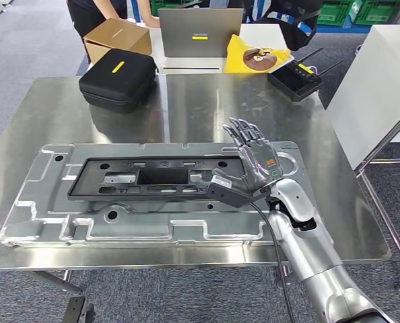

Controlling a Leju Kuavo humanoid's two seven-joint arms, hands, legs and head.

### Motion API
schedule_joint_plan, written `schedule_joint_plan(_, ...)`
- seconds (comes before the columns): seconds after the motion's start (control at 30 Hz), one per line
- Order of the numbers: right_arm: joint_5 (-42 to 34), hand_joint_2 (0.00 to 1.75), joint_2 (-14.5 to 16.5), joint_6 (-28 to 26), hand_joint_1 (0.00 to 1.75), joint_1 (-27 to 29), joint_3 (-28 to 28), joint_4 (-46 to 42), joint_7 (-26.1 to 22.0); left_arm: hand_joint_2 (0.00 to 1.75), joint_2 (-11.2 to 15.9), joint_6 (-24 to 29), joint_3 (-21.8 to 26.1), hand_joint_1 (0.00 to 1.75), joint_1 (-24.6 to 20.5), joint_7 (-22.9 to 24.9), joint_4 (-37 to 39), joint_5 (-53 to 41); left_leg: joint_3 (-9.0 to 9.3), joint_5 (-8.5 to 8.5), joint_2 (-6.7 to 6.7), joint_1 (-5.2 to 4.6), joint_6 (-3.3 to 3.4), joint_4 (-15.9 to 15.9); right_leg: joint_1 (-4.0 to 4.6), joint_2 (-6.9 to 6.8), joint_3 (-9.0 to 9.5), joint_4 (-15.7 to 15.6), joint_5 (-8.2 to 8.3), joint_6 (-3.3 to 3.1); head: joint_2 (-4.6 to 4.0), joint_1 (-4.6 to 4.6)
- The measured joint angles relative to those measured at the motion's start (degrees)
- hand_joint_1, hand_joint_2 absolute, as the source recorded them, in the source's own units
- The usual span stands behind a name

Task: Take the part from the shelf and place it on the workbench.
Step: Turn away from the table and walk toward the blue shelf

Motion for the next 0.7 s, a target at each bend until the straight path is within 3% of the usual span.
schedule_joint_plan(0.7, 0.0, 0.00, 0.0, 0.0, 0.00, 0.0, 0.0, 0.0, 0.0, 0.00, 0.0, 0.0, 0.0, 0.00, 0.0, 0.0, 0.0, 0.0, 0.00, 0.00, 0.00, 0.00, 0.00, 0.0, 0.00, 0.00, 0.00, 0.0, 0.00, 0.00, 0.00, 0.00)
